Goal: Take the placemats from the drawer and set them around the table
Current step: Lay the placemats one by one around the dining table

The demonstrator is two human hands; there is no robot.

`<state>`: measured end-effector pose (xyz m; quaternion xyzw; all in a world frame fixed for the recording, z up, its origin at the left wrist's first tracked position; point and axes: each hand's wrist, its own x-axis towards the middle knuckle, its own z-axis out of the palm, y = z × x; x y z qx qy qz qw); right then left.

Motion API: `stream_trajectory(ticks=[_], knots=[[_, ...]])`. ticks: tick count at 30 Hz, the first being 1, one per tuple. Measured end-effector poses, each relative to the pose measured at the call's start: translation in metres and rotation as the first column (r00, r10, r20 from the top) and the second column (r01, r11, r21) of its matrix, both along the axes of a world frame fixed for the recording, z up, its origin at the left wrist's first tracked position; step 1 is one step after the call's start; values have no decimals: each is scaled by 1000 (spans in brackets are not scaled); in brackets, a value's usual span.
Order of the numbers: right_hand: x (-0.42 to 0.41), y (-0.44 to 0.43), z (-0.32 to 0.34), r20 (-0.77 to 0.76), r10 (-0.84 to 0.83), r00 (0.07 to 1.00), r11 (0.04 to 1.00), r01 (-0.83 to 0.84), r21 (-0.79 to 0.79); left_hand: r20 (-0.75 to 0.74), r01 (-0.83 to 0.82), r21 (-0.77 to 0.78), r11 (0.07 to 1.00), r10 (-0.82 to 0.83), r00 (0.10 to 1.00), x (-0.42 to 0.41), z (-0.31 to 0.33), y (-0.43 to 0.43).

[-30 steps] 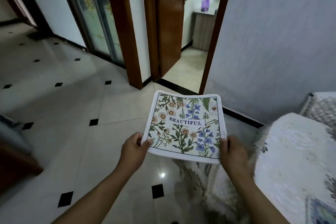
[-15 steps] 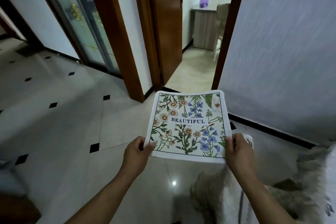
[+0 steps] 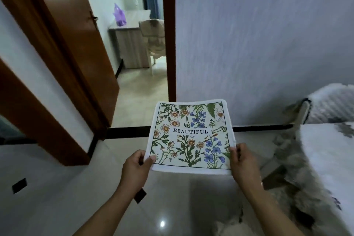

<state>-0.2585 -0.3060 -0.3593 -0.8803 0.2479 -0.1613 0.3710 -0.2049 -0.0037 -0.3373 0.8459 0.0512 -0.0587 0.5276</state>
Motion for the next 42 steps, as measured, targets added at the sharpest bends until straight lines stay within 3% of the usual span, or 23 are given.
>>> stream_trajectory(ticks=[4,10,21,25,28,32,37,42], knots=[[7,-22,6,1,-239,971,971,239,2,-11,216,-23,976,-217,976,77,9,-42],[30,-90,-1,20,-531,847,847,531,17,12,494,-32,869,-494,870,168,6,-155],[146,-239,-2,-9,-701,713,713,701,9,-18,671,-41,740,-672,740,343,9,-358],[173,-277,4,-2,-782,623,620,779,94,-40,751,-74,657,-754,656,389,2,-432],[185,-305,-2,-10,-859,512,508,855,100,-12,833,-89,546,-837,548,418,1,-497],[199,-329,4,-6,-955,298,296,951,92,15,935,-104,340,-939,343,451,3,-587],[207,-344,10,21,-1000,5,7,996,94,52,999,-49,-5,-999,-3,458,20,-704],[188,-357,-1,8,-951,-310,-309,949,68,19,949,-18,-314,-949,-314,414,16,-801]])
